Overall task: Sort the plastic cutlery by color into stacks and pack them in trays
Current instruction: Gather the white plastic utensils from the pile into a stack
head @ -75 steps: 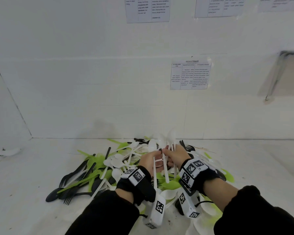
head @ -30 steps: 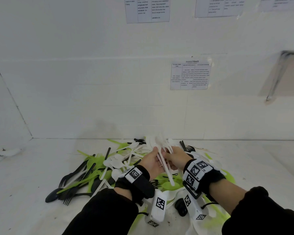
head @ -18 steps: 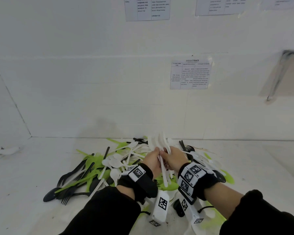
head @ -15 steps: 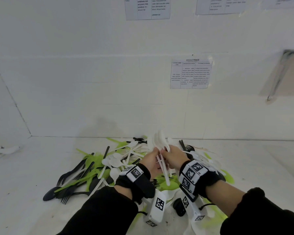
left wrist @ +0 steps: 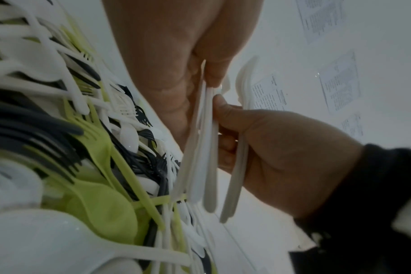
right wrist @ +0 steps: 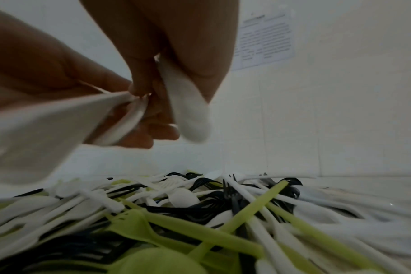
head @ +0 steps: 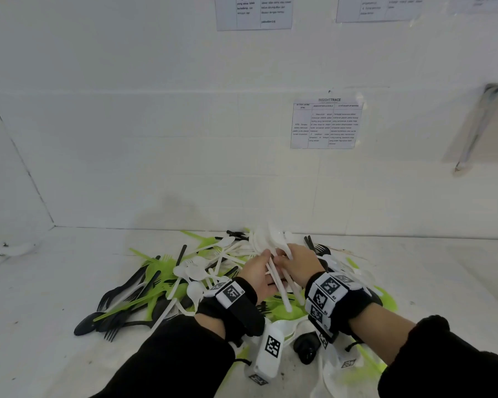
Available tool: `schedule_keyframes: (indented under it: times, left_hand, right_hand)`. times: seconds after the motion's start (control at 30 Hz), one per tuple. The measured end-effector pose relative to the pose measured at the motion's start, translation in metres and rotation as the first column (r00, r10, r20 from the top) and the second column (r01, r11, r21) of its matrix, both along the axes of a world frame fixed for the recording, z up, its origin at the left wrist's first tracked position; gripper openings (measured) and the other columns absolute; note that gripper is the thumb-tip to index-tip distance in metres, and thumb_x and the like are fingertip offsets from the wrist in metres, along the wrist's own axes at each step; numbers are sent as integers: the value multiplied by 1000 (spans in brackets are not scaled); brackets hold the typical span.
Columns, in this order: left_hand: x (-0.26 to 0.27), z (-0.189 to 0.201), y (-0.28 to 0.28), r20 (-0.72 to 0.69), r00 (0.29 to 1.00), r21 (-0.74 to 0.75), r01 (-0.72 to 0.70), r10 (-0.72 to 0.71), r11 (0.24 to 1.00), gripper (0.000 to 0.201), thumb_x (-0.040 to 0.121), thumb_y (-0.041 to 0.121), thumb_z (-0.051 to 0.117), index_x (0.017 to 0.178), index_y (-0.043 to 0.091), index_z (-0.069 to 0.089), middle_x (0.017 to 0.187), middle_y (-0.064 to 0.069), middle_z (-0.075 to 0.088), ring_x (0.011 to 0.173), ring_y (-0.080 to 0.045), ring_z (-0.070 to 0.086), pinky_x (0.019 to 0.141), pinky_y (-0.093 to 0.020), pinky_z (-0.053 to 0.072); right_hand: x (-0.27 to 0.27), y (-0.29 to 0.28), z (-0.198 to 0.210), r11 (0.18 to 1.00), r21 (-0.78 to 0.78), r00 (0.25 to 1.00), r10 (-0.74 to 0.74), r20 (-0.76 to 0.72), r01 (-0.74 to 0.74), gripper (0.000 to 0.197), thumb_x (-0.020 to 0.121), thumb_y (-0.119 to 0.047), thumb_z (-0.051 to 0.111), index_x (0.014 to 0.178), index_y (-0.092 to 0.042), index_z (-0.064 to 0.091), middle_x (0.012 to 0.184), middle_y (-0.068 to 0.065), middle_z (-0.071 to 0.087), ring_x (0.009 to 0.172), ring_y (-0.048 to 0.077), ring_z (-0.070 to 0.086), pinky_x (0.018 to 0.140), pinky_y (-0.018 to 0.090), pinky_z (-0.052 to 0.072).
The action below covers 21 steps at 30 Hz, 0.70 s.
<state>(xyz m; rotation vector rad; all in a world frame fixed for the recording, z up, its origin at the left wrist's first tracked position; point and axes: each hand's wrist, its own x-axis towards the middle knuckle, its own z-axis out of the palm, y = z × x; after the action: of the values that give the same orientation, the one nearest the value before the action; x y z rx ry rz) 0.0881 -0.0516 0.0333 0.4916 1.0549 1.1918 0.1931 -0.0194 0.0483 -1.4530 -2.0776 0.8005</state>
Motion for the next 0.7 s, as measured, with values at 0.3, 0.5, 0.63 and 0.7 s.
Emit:
schedule_keyframes:
  times: [0.3,0.5,0.63,0.7]
  left_hand:
    - [5,8,-1,30,999,67,-15,14,998,35,103,28,30,121,8,53,103,-8,63,81,-22,59,65,-39,50]
    - [-3,11,-6,-45,987,0,157,-157,988,45,101,42,26,99,15,62,92,-9,63,80,-25,59,77,-35,49]
    - [-2,7,-6,-67,978,7,200,-199,980,46,101,43,25,116,16,58,102,-9,62,84,-24,60,77,-33,50]
    - [2,6,-8,-38,991,13,133,-132,991,42,102,37,27,123,13,54,99,-9,61,82,-22,60,66,-33,54]
  right_hand:
    - [-2,0,-10,993,-111,942,-73,-328,39,20,85,-20,65,67,-25,56,66,-6,59,63,13,55,62,25,44]
    - [4,-1,-5,987,-163,920,-57,-388,-7,8,86,-14,64,86,-8,59,65,2,58,41,1,54,38,16,40]
    - [6,-3,-10,971,-235,909,-67,-411,-35,12,85,-19,66,78,-12,60,65,6,58,41,8,52,42,23,41]
    - [2,-6,-12,987,-157,951,-79,-297,33,18,85,-30,65,84,-12,65,79,8,66,64,19,61,62,35,52]
